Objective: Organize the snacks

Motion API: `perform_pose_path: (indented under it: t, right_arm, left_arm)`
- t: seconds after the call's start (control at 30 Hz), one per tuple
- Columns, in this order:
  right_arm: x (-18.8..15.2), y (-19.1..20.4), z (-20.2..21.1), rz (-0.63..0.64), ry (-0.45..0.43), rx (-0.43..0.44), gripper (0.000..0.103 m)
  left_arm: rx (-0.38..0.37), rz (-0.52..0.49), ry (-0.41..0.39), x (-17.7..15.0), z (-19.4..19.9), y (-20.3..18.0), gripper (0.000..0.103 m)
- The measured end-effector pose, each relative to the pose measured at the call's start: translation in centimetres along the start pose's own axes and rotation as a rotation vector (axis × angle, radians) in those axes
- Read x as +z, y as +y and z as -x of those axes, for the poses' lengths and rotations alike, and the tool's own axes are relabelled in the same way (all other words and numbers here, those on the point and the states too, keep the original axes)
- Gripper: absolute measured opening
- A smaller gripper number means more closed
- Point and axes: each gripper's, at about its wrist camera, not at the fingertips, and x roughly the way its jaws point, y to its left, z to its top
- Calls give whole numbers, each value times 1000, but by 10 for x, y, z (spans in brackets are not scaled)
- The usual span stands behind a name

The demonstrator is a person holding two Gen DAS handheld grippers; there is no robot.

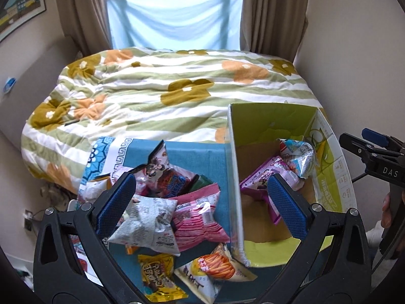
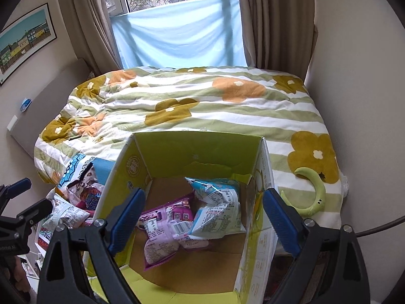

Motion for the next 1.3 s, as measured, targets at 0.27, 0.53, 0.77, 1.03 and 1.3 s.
perform_pose_path:
  t: [0.27,0.53,0.77,1.03,1.3]
  right_arm:
    - [-45,45,57,-57,-50,5,92]
    - [-101,97,89,-155,-49,-32,92]
    - [-148,135,91,-218,-16,-37,92]
    - [-191,159,40,-325,75,76,92]
    - [-210,170,-20,-398,147,157,92]
  left_arm:
    - [-21,-21,-20,-39,42,51,103]
    - [-22,-30,3,-90,65,100,103]
    - [-60,29,99,-136,42,138,103]
    - [-105,108,215,-177,-22,141,103]
    - [-138,167,330,-202,-87,128,91]
